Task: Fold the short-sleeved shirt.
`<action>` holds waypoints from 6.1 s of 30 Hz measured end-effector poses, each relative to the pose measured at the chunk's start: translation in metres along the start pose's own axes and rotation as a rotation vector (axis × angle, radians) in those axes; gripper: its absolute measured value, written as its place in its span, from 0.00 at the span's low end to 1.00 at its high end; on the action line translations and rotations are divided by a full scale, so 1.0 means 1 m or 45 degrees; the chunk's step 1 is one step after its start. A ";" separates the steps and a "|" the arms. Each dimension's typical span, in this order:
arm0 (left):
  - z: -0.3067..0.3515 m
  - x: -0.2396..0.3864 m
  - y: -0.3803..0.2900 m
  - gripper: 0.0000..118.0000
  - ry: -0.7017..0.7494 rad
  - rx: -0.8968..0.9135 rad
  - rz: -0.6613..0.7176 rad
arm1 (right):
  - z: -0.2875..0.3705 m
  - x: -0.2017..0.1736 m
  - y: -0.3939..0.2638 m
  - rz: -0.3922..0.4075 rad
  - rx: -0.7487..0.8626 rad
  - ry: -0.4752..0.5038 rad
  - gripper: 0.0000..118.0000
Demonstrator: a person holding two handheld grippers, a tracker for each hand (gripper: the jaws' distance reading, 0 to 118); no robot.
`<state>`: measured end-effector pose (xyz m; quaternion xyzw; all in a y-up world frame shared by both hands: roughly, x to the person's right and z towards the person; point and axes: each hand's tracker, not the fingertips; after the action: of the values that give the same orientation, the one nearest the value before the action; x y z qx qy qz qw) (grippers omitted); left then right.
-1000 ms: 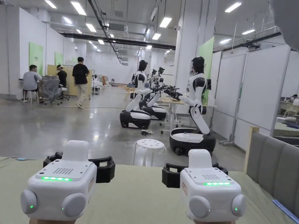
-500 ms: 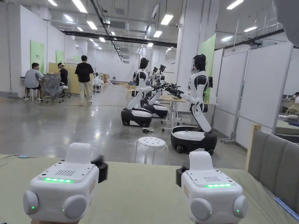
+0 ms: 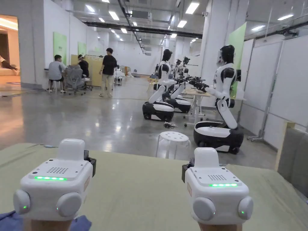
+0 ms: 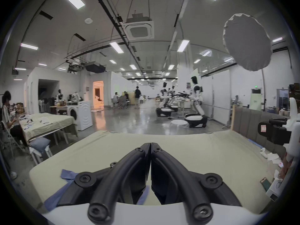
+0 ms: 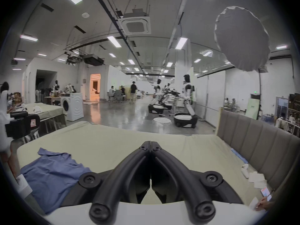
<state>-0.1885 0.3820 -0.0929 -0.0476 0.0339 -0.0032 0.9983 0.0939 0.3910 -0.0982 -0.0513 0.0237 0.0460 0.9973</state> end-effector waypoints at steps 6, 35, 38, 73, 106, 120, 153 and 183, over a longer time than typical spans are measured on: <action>0.040 -0.101 -0.014 0.03 0.210 -0.136 0.034 | -0.016 -0.090 -0.024 -0.053 -0.009 0.257 0.00; -0.178 -0.178 -0.268 0.95 0.199 -1.212 0.117 | -0.081 -0.115 -0.150 0.100 -0.405 0.229 0.00; -0.162 -0.168 -0.261 0.62 0.130 -1.120 0.036 | -0.077 -0.111 -0.147 0.085 -0.388 0.229 0.00; -0.084 0.261 -0.086 0.06 -0.831 -0.606 -0.078 | 0.042 0.182 -0.162 -0.156 -0.349 -0.271 0.00; -0.040 -0.069 -0.180 0.07 -0.117 -0.793 -0.053 | 0.037 0.048 -0.193 -0.097 -0.414 0.012 0.03; -0.103 -0.048 -0.252 0.78 -0.112 -1.156 -0.218 | 0.018 0.100 -0.198 -0.084 -0.516 -0.127 0.04; -0.108 -0.075 -0.081 0.05 -0.114 -0.562 0.030 | -0.056 0.256 -0.095 -0.199 -0.564 -0.047 0.04; -0.228 -0.025 0.019 0.05 0.043 -0.290 -0.057 | -0.157 0.254 -0.003 -0.349 -0.270 -0.295 0.04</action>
<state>-0.2294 0.3796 -0.3200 -0.1615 0.0498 -0.0225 0.9854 0.3402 0.3948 -0.2668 -0.1530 -0.1032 -0.0821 0.9794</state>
